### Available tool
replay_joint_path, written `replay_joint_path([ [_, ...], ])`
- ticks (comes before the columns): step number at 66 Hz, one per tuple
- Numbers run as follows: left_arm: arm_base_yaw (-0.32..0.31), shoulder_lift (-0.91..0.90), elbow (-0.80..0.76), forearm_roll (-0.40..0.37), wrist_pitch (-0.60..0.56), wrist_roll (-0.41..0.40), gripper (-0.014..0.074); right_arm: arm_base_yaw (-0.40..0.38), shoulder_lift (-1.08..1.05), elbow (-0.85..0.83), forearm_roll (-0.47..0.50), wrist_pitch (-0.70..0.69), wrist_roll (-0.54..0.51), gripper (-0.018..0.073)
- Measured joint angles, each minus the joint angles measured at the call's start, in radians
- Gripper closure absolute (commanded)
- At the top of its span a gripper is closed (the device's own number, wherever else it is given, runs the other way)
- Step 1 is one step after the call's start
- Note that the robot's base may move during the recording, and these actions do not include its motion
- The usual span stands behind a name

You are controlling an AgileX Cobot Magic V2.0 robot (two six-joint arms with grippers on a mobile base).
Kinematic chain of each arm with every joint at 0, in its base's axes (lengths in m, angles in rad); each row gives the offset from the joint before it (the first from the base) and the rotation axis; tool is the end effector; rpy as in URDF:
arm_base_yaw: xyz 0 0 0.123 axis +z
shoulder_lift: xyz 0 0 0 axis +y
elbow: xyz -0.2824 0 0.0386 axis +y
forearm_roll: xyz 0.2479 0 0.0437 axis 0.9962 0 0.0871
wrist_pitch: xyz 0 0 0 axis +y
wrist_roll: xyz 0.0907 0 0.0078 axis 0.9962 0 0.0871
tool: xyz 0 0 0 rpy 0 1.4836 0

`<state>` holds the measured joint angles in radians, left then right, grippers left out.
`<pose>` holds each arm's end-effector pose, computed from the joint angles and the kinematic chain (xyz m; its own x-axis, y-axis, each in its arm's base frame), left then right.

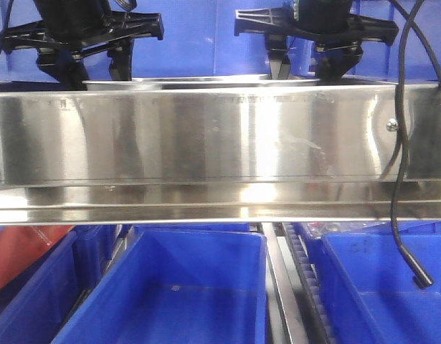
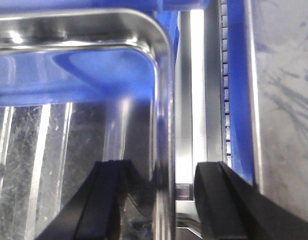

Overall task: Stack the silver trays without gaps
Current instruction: 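Close both grippers on the tray rims and lift the tray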

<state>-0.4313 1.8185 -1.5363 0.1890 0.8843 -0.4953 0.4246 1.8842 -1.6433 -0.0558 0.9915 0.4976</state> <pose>0.3689 -0.1552 0.2812 -0.8700 0.0018 -0.4931 0.0343 0.9978 -0.0569 0.3776 0.1660 0.2802 -0.9182 0.0785 -0.3884 0.0218 0.9887 0.1482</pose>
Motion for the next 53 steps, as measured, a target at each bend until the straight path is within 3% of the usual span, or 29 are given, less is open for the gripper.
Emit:
replay_joint_path([
  [7,0.0,0.0,0.0,0.0,0.0,0.0,0.05,0.0,0.0,0.0,0.002,0.002,0.0,0.0375],
  [17,0.0,0.0,-0.001,0.0,-0.005,0.0,0.0626,0.0,0.0,-0.002,0.002,0.003,0.0,0.0543],
  [20,-0.002,0.0,-0.001,0.0,-0.007,-0.002,0.0618,0.0,0.0,-0.002,0.002,0.008,0.0,0.0591],
  [53,-0.002,-0.076,-0.002,-0.013,0.019,-0.031,0.0613,0.008,-0.065,-0.061,0.004,0.065,0.011,0.0585],
])
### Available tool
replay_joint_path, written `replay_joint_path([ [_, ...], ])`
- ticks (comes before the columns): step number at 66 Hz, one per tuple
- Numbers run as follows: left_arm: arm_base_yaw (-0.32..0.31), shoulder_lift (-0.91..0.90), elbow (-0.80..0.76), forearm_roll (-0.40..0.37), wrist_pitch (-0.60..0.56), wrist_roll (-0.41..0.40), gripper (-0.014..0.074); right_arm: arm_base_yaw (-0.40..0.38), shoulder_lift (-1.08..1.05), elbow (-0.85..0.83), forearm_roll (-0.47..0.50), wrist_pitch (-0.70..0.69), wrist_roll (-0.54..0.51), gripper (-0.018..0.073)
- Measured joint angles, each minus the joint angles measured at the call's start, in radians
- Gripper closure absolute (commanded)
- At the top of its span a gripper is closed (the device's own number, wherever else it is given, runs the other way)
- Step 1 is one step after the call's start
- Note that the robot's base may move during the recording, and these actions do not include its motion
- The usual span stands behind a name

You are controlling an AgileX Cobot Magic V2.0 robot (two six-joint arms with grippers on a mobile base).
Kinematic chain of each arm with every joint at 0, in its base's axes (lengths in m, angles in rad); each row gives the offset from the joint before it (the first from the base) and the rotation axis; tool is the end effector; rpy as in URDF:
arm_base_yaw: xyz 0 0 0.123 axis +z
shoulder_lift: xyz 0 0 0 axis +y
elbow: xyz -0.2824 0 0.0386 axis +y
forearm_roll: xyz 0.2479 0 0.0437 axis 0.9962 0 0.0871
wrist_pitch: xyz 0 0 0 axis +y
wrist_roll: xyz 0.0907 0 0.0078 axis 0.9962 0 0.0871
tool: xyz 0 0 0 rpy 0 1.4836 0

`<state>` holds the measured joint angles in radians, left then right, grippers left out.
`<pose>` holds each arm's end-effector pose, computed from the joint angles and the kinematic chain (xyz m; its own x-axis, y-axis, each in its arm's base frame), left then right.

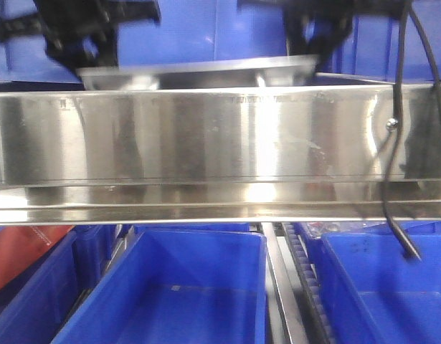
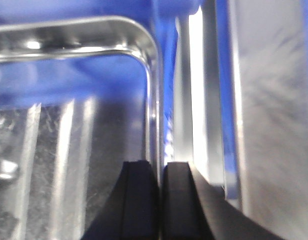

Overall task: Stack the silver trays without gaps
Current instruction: 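Close both grippers on the tray rims and lift the tray, then pull the held tray out of the shelf toward the robot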

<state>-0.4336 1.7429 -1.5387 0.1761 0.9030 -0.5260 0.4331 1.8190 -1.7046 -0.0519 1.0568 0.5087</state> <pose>0.3552 -0.1507 0.3106 -0.8454 -0.0499 -0.5317 0.0089 0.9942 -0.1075 0.3653 0.1644 0.3220 -0.8960 0.0970 -0.4332 0.0183 0.9831 0.1822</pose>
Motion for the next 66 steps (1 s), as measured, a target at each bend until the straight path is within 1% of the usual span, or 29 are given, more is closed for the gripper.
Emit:
replay_joint_path([
  [8,-0.005,-0.071,0.0,0.01,0.023,-0.025,0.0613,0.021,-0.052,0.0,-0.01,0.007,0.025,0.0585],
  [14,-0.026,-0.123,0.002,0.049,0.034,-0.067,0.0613,0.052,-0.103,0.012,-0.057,0.006,0.068,0.0585],
  [15,-0.032,-0.132,0.005,0.066,0.034,-0.075,0.0613,0.059,-0.111,0.016,-0.069,0.005,0.077,0.0585],
  [22,-0.095,-0.2,0.022,0.156,0.05,-0.147,0.0613,0.112,-0.179,0.069,-0.175,0.0,0.153,0.0585],
  [27,-0.138,-0.238,0.047,0.207,0.069,-0.196,0.0613,0.152,-0.234,0.128,-0.232,-0.02,0.192,0.0585],
  [43,-0.276,-0.346,0.16,0.322,0.082,-0.352,0.0613,0.257,-0.406,0.304,-0.379,-0.044,0.337,0.0585],
  [49,-0.333,-0.389,0.199,0.346,0.087,-0.392,0.0613,0.295,-0.469,0.358,-0.421,-0.035,0.386,0.0585],
  [56,-0.397,-0.435,0.219,0.371,0.117,-0.428,0.0613,0.339,-0.528,0.405,-0.445,-0.016,0.425,0.0585],
  [62,-0.459,-0.468,0.224,0.436,0.147,-0.493,0.0613,0.379,-0.573,0.448,-0.473,-0.009,0.486,0.0585],
  [66,-0.483,-0.482,0.224,0.477,0.168,-0.524,0.0613,0.401,-0.585,0.461,-0.487,-0.009,0.513,0.0585],
])
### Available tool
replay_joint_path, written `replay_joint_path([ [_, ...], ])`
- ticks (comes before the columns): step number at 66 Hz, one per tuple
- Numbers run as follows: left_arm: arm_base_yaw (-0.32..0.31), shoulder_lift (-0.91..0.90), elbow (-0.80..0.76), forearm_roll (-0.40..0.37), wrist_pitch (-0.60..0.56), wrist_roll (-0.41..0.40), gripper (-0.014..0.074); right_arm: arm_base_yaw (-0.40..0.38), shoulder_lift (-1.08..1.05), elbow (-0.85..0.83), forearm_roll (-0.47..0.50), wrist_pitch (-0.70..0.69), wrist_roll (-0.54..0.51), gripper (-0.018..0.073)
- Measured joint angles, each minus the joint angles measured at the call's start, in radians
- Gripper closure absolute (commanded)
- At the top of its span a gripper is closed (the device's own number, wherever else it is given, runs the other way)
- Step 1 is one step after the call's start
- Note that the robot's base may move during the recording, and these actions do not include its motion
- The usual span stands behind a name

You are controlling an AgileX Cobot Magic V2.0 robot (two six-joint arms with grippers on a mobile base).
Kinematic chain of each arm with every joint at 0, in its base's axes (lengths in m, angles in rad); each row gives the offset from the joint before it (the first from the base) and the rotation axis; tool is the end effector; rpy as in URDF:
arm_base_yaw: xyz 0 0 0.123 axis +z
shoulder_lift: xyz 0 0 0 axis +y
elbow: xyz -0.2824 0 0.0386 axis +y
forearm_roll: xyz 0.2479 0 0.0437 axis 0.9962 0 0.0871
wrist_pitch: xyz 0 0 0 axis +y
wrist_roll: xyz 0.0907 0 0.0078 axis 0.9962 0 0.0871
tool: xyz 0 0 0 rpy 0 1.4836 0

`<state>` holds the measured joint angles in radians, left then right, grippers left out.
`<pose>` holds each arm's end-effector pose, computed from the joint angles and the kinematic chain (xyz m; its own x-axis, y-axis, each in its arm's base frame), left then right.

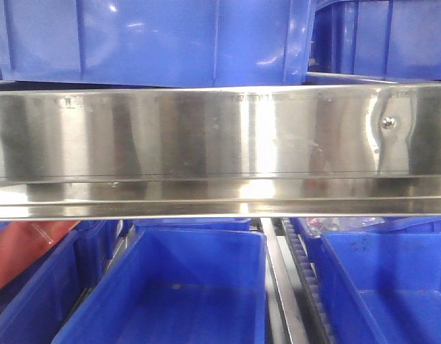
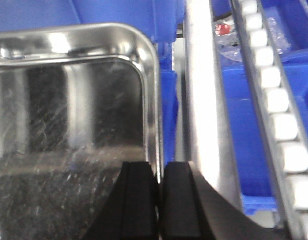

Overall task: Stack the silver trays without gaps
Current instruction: 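Pull the held tray out of the shelf toward the robot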

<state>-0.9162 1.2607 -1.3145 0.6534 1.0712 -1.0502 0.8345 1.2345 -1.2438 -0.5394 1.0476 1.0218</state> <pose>0.1894 -0.1670 0.4039 -0.6334 -0.0682 -0.7708 0.0571 0.9893 -0.1344 0.1928 0.1524 0.3853 -0.7024 0.1155 -0.7023 -0.0064 0.9857 0.1684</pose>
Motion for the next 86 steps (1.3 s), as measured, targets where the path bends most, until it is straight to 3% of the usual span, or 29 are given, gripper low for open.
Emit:
replay_joint_path([
  [14,-0.026,-0.01,0.008,0.026,0.066,-0.029,0.0613,0.029,-0.007,0.007,-0.01,-0.014,0.027,0.0585],
  [86,-0.026,-0.011,0.029,0.028,0.041,-0.042,0.0613,0.029,-0.002,0.011,-0.023,-0.018,0.032,0.0585],
])
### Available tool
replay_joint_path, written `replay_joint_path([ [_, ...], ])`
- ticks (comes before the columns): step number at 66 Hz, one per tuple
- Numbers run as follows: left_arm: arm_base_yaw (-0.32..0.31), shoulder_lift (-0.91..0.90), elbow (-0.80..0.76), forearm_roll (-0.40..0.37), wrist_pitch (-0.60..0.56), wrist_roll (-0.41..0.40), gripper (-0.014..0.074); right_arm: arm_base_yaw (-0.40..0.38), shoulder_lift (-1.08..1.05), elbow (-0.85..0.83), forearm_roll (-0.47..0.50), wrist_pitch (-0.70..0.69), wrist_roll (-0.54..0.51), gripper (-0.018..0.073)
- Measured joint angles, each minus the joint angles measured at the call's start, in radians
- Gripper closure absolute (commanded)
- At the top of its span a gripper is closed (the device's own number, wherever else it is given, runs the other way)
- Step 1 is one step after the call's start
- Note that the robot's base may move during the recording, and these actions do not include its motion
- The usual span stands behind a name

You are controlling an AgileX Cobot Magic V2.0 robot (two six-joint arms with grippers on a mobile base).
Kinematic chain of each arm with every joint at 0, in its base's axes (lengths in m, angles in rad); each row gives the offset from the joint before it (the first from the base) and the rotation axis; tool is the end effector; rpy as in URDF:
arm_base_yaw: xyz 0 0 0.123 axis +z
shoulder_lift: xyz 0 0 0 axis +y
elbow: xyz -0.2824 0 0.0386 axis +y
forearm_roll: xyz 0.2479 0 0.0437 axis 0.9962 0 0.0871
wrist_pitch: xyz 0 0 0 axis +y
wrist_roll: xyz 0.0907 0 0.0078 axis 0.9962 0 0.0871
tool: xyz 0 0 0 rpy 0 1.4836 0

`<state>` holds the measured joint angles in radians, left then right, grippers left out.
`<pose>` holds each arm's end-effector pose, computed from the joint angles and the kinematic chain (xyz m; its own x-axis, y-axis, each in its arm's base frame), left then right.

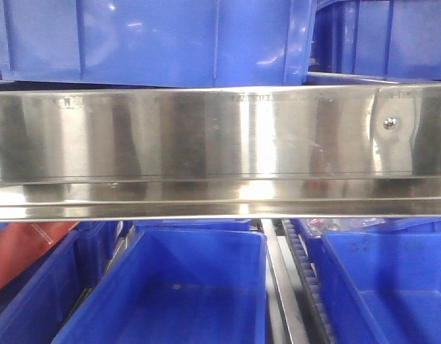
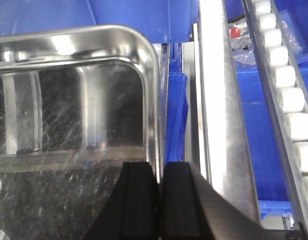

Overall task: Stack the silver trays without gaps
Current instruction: 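Pull the held tray out of the shelf toward the robot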

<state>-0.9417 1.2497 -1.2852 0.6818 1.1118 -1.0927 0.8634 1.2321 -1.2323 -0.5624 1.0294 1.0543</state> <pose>0.1836 -0.1649 0.3976 -0.6427 -0.0701 -0.7629 0.0256 0.9933 -0.1128 0.1895 0.1575 0.3842 -0.6914 0.1145 -0.7133 -0.0233 0.9833 0.1804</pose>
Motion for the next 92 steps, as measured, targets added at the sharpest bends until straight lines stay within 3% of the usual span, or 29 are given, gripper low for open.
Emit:
replay_joint_path([
  [92,0.0,0.0,0.0,0.028,-0.005,0.0,0.0613,0.0,0.004,0.0,-0.021,-0.013,0.0,0.0585],
])
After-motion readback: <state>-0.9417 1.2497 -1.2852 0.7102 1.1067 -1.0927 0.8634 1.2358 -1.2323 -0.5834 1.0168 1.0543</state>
